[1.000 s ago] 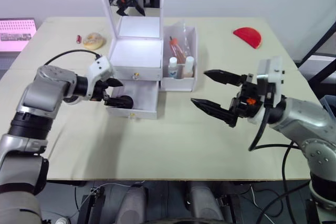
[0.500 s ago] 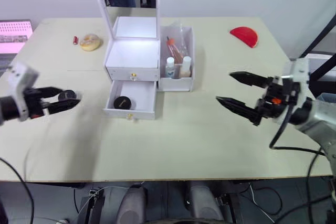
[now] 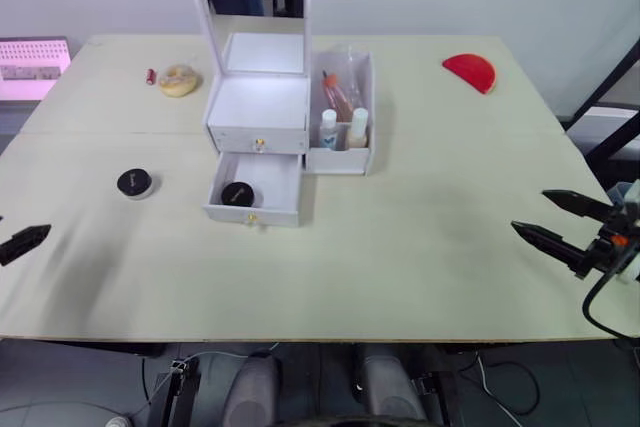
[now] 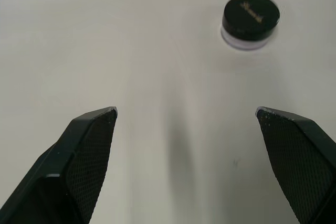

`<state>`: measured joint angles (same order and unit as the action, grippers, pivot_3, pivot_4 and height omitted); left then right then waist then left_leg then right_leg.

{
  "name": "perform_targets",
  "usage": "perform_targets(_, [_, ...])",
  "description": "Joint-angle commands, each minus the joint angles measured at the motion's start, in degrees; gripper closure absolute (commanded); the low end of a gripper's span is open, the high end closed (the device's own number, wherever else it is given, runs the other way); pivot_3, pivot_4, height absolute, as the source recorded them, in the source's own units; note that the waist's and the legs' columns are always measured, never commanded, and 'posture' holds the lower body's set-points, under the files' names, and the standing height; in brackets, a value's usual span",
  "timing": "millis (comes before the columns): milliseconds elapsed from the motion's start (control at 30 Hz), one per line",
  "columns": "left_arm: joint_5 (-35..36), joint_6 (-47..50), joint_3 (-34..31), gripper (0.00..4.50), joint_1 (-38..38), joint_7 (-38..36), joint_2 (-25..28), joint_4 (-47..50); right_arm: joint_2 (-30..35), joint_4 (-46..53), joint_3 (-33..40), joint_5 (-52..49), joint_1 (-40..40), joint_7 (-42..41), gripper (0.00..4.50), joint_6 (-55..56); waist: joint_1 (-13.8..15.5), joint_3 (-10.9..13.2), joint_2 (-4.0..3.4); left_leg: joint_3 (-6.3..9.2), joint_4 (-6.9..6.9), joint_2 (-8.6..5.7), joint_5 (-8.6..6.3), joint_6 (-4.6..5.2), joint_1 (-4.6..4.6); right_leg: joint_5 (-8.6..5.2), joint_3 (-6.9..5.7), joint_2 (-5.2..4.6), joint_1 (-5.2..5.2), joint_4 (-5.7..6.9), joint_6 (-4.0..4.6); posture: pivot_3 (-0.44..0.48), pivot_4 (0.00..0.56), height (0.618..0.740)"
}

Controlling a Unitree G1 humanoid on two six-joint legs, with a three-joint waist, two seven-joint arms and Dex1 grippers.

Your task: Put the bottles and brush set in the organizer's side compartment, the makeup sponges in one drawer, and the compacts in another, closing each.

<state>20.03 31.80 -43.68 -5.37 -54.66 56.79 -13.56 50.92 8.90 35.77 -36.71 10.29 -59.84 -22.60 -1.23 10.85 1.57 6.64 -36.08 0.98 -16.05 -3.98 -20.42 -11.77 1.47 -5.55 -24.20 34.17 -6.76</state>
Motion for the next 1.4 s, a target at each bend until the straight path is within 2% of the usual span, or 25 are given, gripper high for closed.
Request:
perform_targets(33, [0.9,-1.3,-1.7,0.05,-0.6,1.3,-0.1,3.3,-0.3,1.9,0.8,-0.2,-0.9,0.2,0.00,1.2,0.0,0.0,0.01,0.00,0.01,0.00,0.00,0.00,0.00,0.00,0.00,0.00,0.00,0.00,0.00,0.000,0.150,0.739])
perform_targets(200, [1.9,-0.3,0.9,0.05,0.7,4.1,-2.5,6.6,-0.4,6.9,-2.8,-2.6,-3.9,1.8,0.00,-1.8,0.1,0.0,0.00,-0.01,-0.01,0.00,0.00,0.00,-0.01,0.00,0.00,0.00,0.00,-0.01,0.00,0.000,0.150,0.739])
perform_targets(333, [2.6,4.6,6.2,0.05,5.9,12.0,-8.3,12.6,-1.6,14.8,-9.4,-9.0,-11.3,5.8,0.00,-8.4,0.3,0.0,-0.04,-0.01,-0.08,0.00,0.01,0.00,0.02,0.05,0.00,0.00,0.06,0.04,0.03,0.000,0.150,0.739])
perform_targets(433, [0.4,4.9,12.2,0.05,12.0,17.7,-12.0,11.8,-2.8,18.4,-16.6,-12.7,-20.2,7.7,0.00,-12.5,0.4,0.0,0.00,0.04,-0.10,0.00,0.02,0.00,0.06,0.07,-0.01,0.02,0.13,0.06,0.03,0.000,0.150,0.739])
perform_targets(600, [-3.1,2.8,17.5,0.05,18.9,23.8,-14.0,6.6,-5.6,19.7,-24.5,-14.6,-32.4,9.5,0.00,-15.8,0.2,0.0,0.06,0.04,-0.07,-0.01,0.03,-0.03,0.00,0.23,-0.01,0.02,0.12,-0.03,0.23,0.000,0.150,0.739])
perform_targets(767, [-5.2,-0.6,22.2,0.05,23.7,24.5,-15.4,0.0,-7.9,18.3,-27.2,-15.2,-40.2,9.9,0.00,-16.4,0.3,0.0,0.04,0.04,-0.01,-0.01,0.03,-0.02,-0.03,0.21,-0.02,0.03,0.06,-0.04,0.18,0.000,0.150,0.739])
perform_targets(1067, [-7.3,-6.9,25.0,0.05,31.8,26.8,-17.3,-12.9,-9.3,18.6,-27.8,-15.4,-42.2,10.7,0.00,-17.1,0.5,-0.1,0.08,0.05,-0.09,-0.02,0.04,-0.03,-0.04,0.26,-0.03,0.03,0.08,0.01,0.14,0.000,0.150,0.739])
perform_targets(1400, [-7.3,-7.4,27.2,0.05,35.1,26.0,-18.2,-15.7,-9.9,19.0,-28.1,-15.1,-42.1,11.7,0.00,-17.2,0.4,-0.1,0.08,0.05,-0.05,-0.02,0.04,-0.02,-0.03,0.33,-0.03,0.03,0.07,0.02,-0.01,0.000,0.150,0.739])
